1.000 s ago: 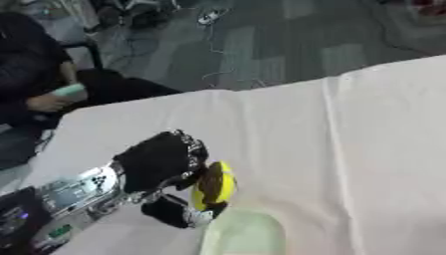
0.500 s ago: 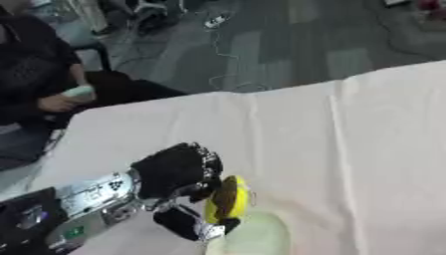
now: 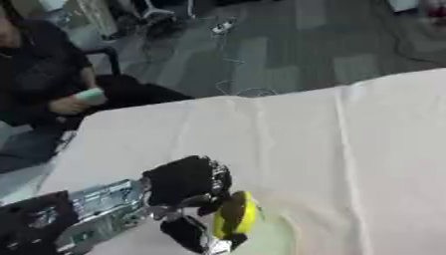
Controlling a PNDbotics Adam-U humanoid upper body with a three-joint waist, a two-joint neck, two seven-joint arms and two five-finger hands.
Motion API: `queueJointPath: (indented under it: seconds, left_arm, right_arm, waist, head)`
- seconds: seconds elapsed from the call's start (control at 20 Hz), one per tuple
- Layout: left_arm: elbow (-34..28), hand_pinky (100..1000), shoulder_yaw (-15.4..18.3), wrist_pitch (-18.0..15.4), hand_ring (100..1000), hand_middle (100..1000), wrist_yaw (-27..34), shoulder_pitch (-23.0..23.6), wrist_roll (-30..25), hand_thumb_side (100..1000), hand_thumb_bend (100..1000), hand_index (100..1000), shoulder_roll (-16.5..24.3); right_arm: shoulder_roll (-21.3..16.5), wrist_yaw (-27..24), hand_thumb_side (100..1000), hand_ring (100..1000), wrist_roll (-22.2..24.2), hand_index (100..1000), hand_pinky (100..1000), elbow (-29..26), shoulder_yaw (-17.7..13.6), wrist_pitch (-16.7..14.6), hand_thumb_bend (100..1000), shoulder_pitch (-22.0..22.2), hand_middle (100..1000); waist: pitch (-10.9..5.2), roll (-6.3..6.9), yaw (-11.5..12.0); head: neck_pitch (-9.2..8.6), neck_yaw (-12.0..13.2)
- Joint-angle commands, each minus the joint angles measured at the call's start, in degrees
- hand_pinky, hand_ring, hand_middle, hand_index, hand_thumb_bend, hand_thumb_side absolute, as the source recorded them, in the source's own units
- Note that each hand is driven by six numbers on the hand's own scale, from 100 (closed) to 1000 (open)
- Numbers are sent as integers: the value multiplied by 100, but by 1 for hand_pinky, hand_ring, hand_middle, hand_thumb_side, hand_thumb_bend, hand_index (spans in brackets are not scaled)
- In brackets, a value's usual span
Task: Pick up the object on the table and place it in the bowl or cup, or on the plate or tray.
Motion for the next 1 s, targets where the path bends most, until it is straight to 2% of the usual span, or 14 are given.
queueJointPath:
  seconds: [0.05,0.15,0.25,0.3,0.35,0.4,0.5,0.7,1.0]
  left_arm:
    - [-42,100,-51,-55,100,100,225,-41,-86,784,188,186,152]
    - [-42,100,-95,-84,100,100,347,-25,-122,801,182,230,141]
    - [-42,100,-127,-102,100,100,416,4,-180,825,134,369,148]
    - [-42,100,-131,-107,100,187,420,13,-214,849,142,423,151]
    - [-42,102,-144,-92,296,386,392,42,-298,811,284,519,164]
    - [-42,221,-148,-67,430,505,355,59,-390,777,398,586,169]
    - [-42,356,-149,70,555,613,248,84,-663,760,501,646,173]
    - [-42,387,-119,231,590,639,149,77,-942,754,534,657,158]
    - [-42,432,-49,307,627,672,59,104,-953,755,557,665,117]
  right_arm:
    - [-191,-119,829,320,-1727,514,333,-78,-114,-1712,229,8,316]
    - [-209,-153,829,319,-1727,514,333,-78,-141,-1712,230,13,316]
    - [-219,-177,829,320,-1727,515,333,-78,-159,-1712,229,11,317]
    - [-222,-186,829,320,-1727,515,333,-78,-165,-1712,229,10,317]
    - [-222,-193,828,320,-1727,515,333,-78,-172,-1712,229,6,317]
    - [-223,-198,828,320,-1727,515,333,-78,-176,-1712,228,4,317]
    - [-220,-201,827,320,-1727,515,332,-78,-177,-1712,225,-1,317]
    - [-216,-198,826,320,-1727,515,332,-78,-176,-1712,224,-4,317]
    - [-213,-153,827,319,-1727,513,332,-78,-164,-1712,225,8,316]
  waist:
    - [-151,-42,-13]
    - [-162,-42,-20]
    - [-162,-42,-21]
    - [-160,-42,-21]
    - [-156,-42,-22]
    - [-152,-42,-23]
    - [-145,-42,-23]
    - [-138,-42,-19]
    - [-133,-42,15]
  head:
    - [-27,87]
    - [-36,90]
    - [-38,93]
    - [-40,92]
    - [-44,91]
    - [-45,93]
    - [-42,101]
    - [-43,108]
    - [-47,100]
